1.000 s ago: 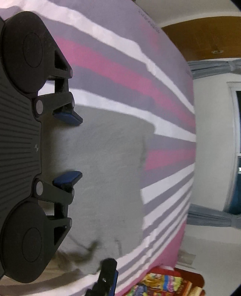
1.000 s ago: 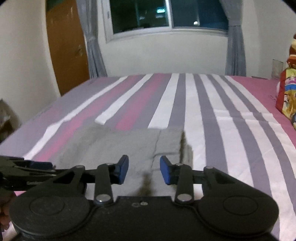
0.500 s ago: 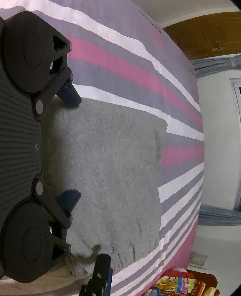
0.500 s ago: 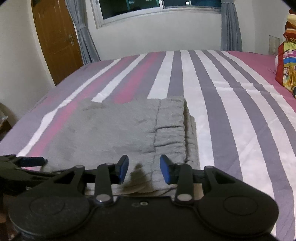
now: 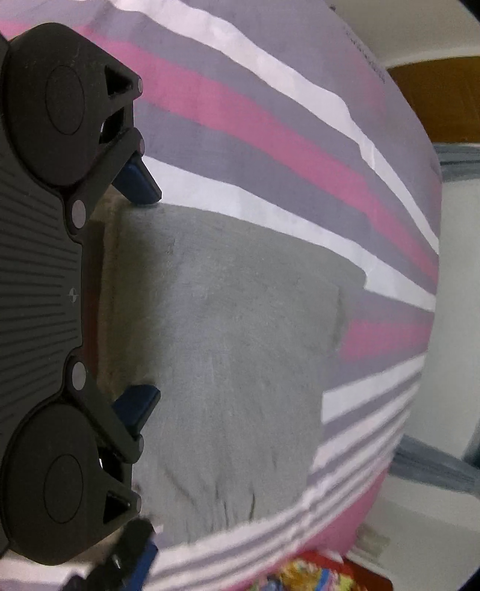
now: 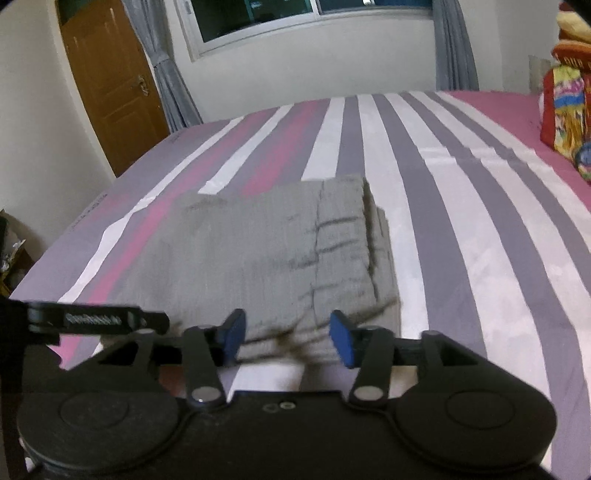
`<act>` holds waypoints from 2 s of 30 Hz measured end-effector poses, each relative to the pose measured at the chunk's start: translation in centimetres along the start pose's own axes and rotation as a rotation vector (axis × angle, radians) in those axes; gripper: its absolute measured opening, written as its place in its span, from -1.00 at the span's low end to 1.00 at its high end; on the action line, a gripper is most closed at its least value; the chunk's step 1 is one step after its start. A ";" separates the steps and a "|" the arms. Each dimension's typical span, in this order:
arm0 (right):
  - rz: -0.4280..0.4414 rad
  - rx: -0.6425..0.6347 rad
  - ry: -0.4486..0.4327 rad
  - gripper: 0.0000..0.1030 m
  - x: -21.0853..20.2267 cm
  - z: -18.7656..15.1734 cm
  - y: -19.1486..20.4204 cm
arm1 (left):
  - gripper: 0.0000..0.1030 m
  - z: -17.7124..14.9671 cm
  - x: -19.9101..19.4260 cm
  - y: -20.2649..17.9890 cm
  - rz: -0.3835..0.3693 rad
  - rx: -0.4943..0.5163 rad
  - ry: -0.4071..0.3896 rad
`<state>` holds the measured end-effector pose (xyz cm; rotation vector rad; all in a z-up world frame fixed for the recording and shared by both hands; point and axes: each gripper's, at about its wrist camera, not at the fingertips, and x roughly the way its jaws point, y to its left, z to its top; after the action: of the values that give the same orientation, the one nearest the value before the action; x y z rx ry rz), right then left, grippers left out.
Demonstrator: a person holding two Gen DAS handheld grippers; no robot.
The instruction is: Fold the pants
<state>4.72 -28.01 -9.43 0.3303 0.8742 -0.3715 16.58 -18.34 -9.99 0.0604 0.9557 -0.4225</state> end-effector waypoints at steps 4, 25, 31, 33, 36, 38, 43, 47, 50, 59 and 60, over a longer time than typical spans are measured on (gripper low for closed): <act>0.016 0.023 0.021 0.17 -0.8 -0.9 0.3 | 1.00 -1.6 -2.3 0.5 0.052 -0.009 -0.088; 0.068 0.040 -0.066 0.98 -12.9 -5.1 3.6 | 1.00 -6.9 -16.4 -1.1 0.147 0.160 -0.198; 0.061 -0.024 -0.117 0.99 -17.0 -5.6 5.7 | 1.00 -8.8 -20.2 -0.8 0.150 0.201 -0.240; 0.060 -0.036 -0.134 0.99 -18.1 -5.9 6.2 | 1.00 -9.4 -21.4 -0.6 0.146 0.197 -0.246; 0.026 -0.059 -0.187 0.99 -20.0 -6.5 6.9 | 1.00 -10.2 -22.9 -0.2 0.135 0.186 -0.254; -0.001 -0.066 -0.215 0.99 -21.1 -6.9 7.1 | 1.00 -10.9 -23.9 0.0 0.138 0.179 -0.270; -0.085 -0.061 -0.314 0.99 -23.9 -7.6 7.2 | 1.00 -12.2 -26.4 0.0 0.133 0.173 -0.306; -0.100 -0.058 -0.332 0.99 -25.1 -7.8 7.2 | 1.00 -13.0 -28.2 -0.5 0.110 0.164 -0.322; -0.100 -0.055 -0.341 0.99 -25.4 -8.0 7.3 | 1.00 -13.4 -28.7 -0.7 0.093 0.161 -0.317; -0.106 -0.044 -0.355 0.99 -25.7 -8.2 7.3 | 1.00 -13.4 -28.7 -0.4 0.088 0.131 -0.308; -0.104 -0.045 -0.356 0.99 -25.8 -8.3 7.2 | 1.00 -13.5 -28.7 -0.4 0.091 0.128 -0.310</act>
<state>-12.78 -13.44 6.93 0.1693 0.5501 -0.4897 -8.45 -6.30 5.23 0.1499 0.6174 -0.3954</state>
